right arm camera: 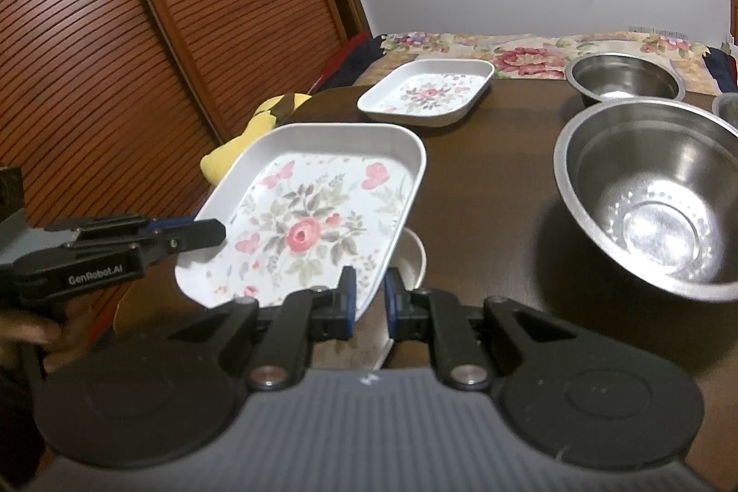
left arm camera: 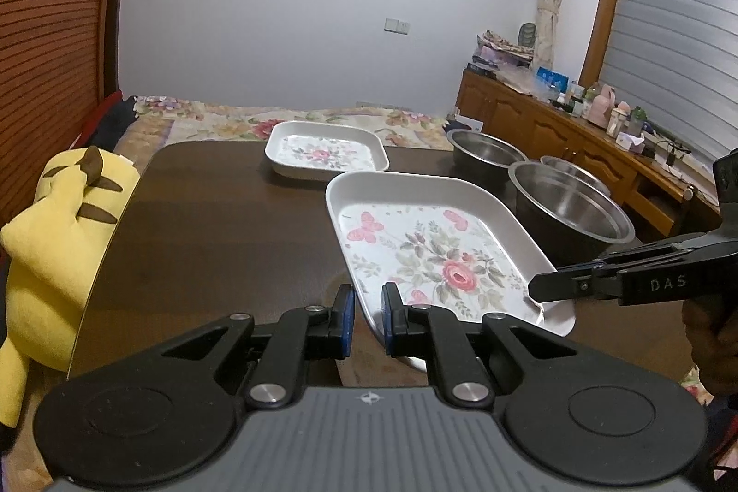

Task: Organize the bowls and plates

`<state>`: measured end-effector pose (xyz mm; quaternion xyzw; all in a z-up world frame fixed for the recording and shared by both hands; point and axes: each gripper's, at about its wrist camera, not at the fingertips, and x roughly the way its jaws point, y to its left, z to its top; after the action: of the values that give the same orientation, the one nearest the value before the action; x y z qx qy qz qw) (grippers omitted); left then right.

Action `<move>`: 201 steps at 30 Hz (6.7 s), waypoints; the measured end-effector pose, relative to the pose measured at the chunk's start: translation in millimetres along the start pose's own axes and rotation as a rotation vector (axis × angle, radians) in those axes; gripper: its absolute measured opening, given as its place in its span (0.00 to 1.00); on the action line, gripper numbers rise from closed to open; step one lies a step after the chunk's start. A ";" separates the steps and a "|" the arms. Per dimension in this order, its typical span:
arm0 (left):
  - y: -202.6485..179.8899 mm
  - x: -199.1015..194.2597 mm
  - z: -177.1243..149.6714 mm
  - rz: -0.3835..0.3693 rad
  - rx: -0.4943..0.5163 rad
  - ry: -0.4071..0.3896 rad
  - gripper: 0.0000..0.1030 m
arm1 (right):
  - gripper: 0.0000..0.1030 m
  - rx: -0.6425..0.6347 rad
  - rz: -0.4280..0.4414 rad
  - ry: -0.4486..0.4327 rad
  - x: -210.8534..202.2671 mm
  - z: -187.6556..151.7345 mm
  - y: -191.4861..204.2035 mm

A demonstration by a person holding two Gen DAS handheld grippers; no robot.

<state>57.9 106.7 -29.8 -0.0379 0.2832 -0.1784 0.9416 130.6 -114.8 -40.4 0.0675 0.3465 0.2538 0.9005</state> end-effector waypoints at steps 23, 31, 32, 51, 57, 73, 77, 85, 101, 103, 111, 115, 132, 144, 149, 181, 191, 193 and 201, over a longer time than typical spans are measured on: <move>-1.1 3.8 -22.9 0.011 -0.026 0.038 0.12 | 0.14 0.104 -0.006 -0.083 -3.5 -34.9 3.6; -5.0 4.4 -24.5 0.032 -0.006 0.035 0.13 | 0.16 0.031 -0.055 -0.110 -5.6 -42.3 12.7; -5.8 4.6 -24.8 0.036 -0.002 0.033 0.13 | 0.16 0.021 -0.064 -0.112 -5.0 -42.4 13.4; -2.2 12.2 -30.2 0.063 -0.001 0.047 0.13 | 0.16 0.035 -0.059 -0.111 -1.6 -48.2 5.9; 2.7 11.0 -25.2 0.057 -0.018 0.035 0.13 | 0.16 0.039 -0.049 -0.106 -2.3 -48.0 3.5; 16.3 36.9 51.1 0.055 0.093 -0.010 0.31 | 0.16 -0.080 -0.075 -0.170 -26.2 38.3 -9.8; 26.2 55.1 77.9 0.069 0.109 -0.001 0.40 | 0.16 -0.110 -0.086 -0.161 -19.0 78.0 -17.6; 49.1 96.0 116.7 0.098 0.101 0.023 0.46 | 0.40 -0.086 -0.061 -0.041 29.1 128.9 -35.2; 92.3 189.8 139.1 0.096 0.061 0.099 0.31 | 0.39 -0.010 -0.096 0.167 141.3 173.8 -73.3; 95.2 198.0 141.9 0.097 0.057 0.109 0.27 | 0.39 -0.017 -0.111 0.183 148.6 175.7 -74.4; 99.3 219.9 146.5 0.081 0.047 0.135 0.23 | 0.33 -0.010 -0.124 0.199 161.2 182.7 -80.3; 102.5 228.3 143.5 0.070 0.034 0.163 0.18 | 0.22 -0.008 -0.116 0.222 164.4 183.1 -82.4; 99.0 216.0 133.0 0.013 -0.014 0.226 0.12 | 0.15 -0.030 -0.109 0.294 173.5 173.4 -80.2; 77.4 166.4 136.4 0.018 0.005 0.165 0.13 | 0.15 -0.034 -0.070 0.218 135.5 167.8 -66.4; 67.9 144.5 138.7 0.020 0.020 0.128 0.13 | 0.15 -0.039 -0.060 0.180 114.9 166.6 -59.1; 36.1 48.3 121.2 -0.017 0.070 0.026 0.13 | 0.15 -0.080 -0.062 0.050 26.5 135.8 -24.2; 30.4 31.7 106.7 -0.032 0.079 0.018 0.13 | 0.15 -0.085 -0.037 0.035 9.5 121.8 -18.9; 29.6 29.5 101.2 -0.041 0.073 0.021 0.14 | 0.15 -0.082 -0.033 0.037 7.4 116.9 -19.4; 18.1 20.4 79.3 -0.078 0.070 0.039 0.14 | 0.15 -0.067 -0.013 0.041 -8.1 98.0 -21.0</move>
<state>122.8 114.0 22.8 -0.0124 0.2935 -0.2253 0.9289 198.7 -131.6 31.8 0.0297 0.3568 0.2609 0.8965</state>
